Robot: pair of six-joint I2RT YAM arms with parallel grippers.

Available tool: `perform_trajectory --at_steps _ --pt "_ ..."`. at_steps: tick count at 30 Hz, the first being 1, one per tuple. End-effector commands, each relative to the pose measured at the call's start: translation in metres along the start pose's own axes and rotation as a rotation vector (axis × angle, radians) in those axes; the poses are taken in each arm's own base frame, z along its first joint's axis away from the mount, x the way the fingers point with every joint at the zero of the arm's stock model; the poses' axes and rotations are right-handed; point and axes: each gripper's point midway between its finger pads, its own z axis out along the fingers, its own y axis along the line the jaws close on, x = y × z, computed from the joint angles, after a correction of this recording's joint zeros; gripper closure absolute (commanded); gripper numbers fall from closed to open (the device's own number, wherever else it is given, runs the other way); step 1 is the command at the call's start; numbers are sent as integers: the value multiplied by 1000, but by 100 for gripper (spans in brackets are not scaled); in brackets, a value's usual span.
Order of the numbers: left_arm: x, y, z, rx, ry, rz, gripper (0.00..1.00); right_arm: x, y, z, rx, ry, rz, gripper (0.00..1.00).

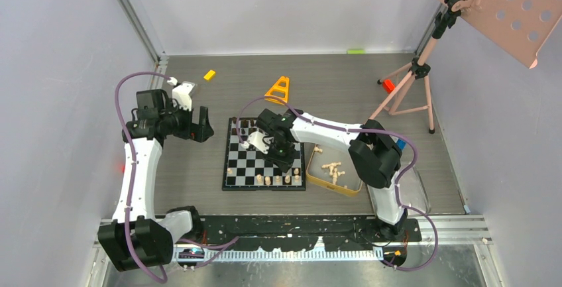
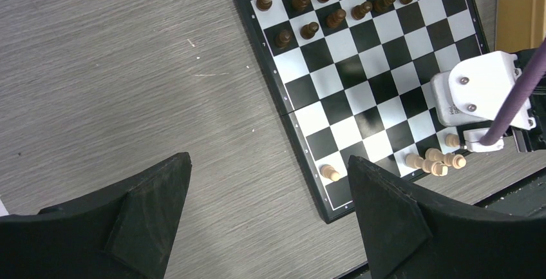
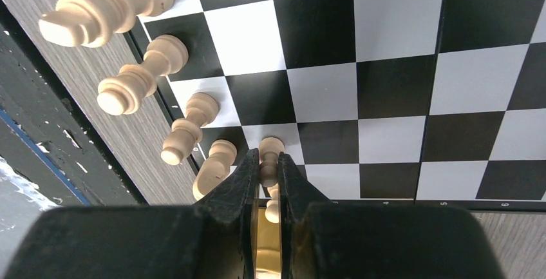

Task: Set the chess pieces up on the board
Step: Place the chess piece on the chessboard.

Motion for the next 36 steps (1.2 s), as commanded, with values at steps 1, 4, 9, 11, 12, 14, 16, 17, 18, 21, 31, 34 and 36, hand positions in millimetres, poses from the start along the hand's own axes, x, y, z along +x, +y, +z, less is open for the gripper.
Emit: perform_trajectory --at_steps 1,4,9,11,12,14,16,17,18,21,31,34,36 --pt "-4 -5 -4 23 -26 10 5 -7 -2 -4 17 -9 -13 97" --pt "-3 -5 -2 30 -20 6 5 -5 -2 -3 16 -5 -15 96" --pt "-4 -6 -3 32 -23 7 5 -3 1 -2 8 6 -18 92" --pt "-4 -6 -3 30 -26 9 5 -1 2 -2 7 13 -21 89" --pt "-4 -6 -3 30 -26 8 5 -1 2 -3 10 15 -21 87" --pt "-4 -6 -2 32 -24 7 5 0 1 -5 20 17 -21 78" --pt "-3 -5 -2 33 -21 5 5 -1 -1 -10 40 9 -21 69" --pt "-3 -5 -1 35 -17 3 5 -3 -2 -15 50 -2 -23 63" --pt "-2 -5 0 35 -16 3 5 -5 -4 -18 64 -9 -23 60" --pt "-3 -5 0 37 -18 3 5 -12 -7 -35 103 -46 -26 52" --pt "-6 -5 2 46 -19 4 5 -31 -22 -97 163 -215 38 48" --pt "-8 -8 1 64 -26 18 5 -15 -37 -116 181 -254 108 48" --pt "-9 -11 1 82 -32 27 5 2 -46 -125 181 -271 160 48"
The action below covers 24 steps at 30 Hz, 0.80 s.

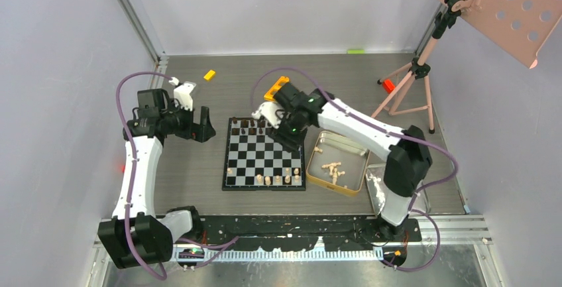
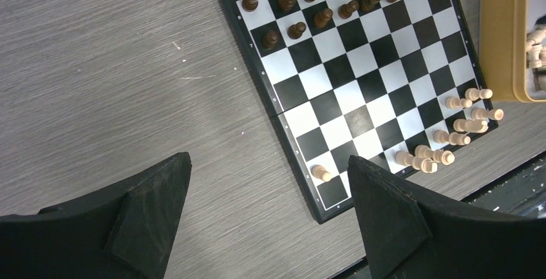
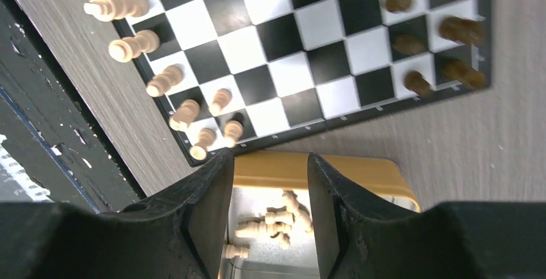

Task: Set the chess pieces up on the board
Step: Place the chess piece on the chessboard, then pick up the chess piece from the storage box.

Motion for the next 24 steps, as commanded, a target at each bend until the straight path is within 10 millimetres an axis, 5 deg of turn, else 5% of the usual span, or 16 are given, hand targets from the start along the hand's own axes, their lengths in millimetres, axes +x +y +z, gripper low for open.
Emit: perform_trajectory --at_steps 1,6,13,18,24 --pt "-11 -9 -4 60 -44 46 5 18 -23 -37 25 -80 111 48" --pt "-15 -29 -7 172 -78 90 5 78 -48 -53 55 -80 223 49" --pt "-17 -42 -3 256 -84 98 6 166 -59 -41 59 14 274 50" --pt "-19 -43 1 269 -82 88 6 187 -58 -19 57 36 226 51" --pt "-19 -46 4 282 -73 84 6 189 -59 -1 27 24 197 50"
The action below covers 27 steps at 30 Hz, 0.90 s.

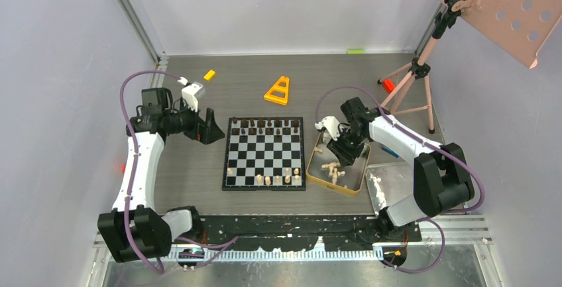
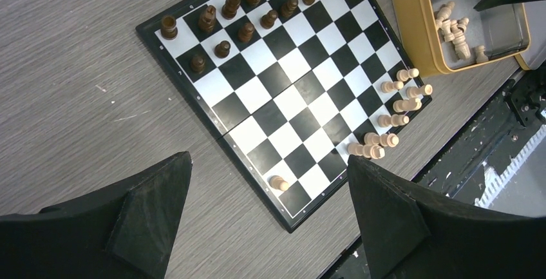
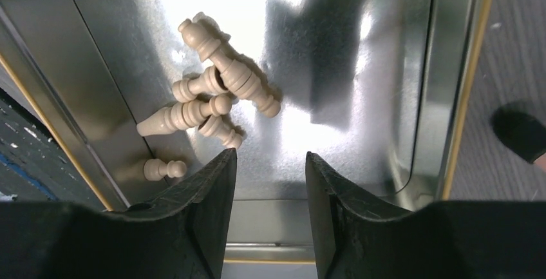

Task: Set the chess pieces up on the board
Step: Pick up the chess piece from the storage box.

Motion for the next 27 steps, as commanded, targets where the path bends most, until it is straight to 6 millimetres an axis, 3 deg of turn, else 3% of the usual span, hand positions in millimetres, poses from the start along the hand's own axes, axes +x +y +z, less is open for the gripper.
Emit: perform_trajectory --at_steps 1,20,27 --pt "-15 -6 -1 29 -35 35 6 -21 -9 7 8 -88 -75 50" --pt "-12 -6 7 39 -2 29 6 -18 4 38 -37 -19 -183 52" --pt "-14 -8 9 40 11 46 6 -11 0 37 -10 16 -192 76"
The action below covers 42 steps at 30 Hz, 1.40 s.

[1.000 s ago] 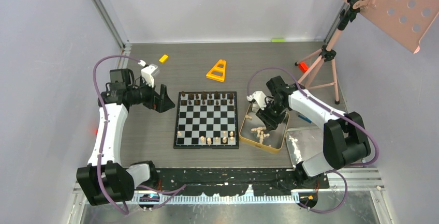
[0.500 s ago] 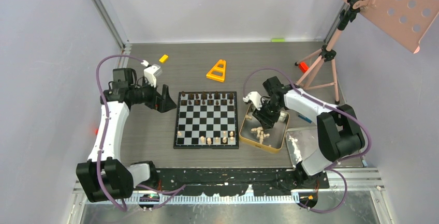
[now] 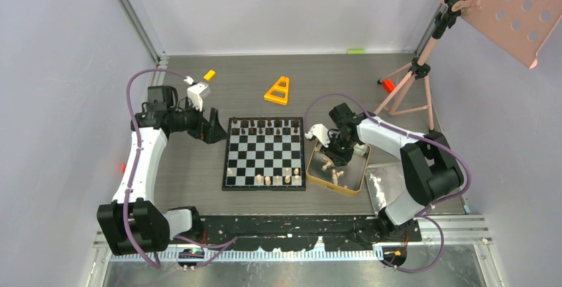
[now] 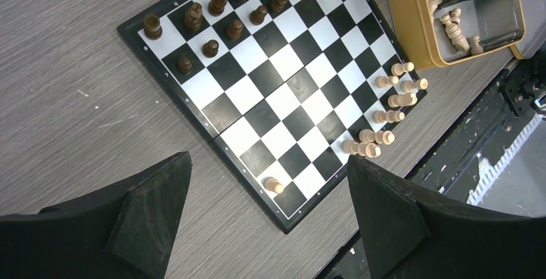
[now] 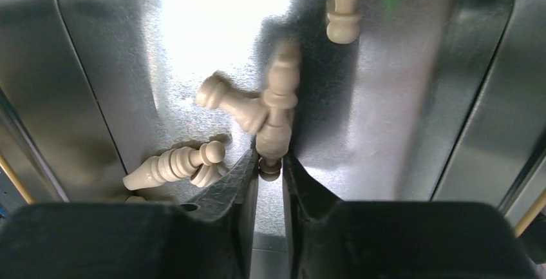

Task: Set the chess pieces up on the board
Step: Pick up the chess piece from the storage box.

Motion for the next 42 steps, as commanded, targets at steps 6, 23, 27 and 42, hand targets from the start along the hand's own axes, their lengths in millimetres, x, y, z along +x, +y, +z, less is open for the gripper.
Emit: perform_trajectory --at_steps 6,23,27,42 --pt "-13 -15 10 29 22 111 6 3 -8 -28 70 -1 -11 91" --pt "-53 -151 122 522 39 183 17 -34 14 -89 68 -224 62 97" --pt "-56 -193 154 691 58 175 24 -43 22 -100 48 -297 85 97" --pt "-38 -259 230 921 273 -63 45 -47 31 -115 9 -384 160 98"
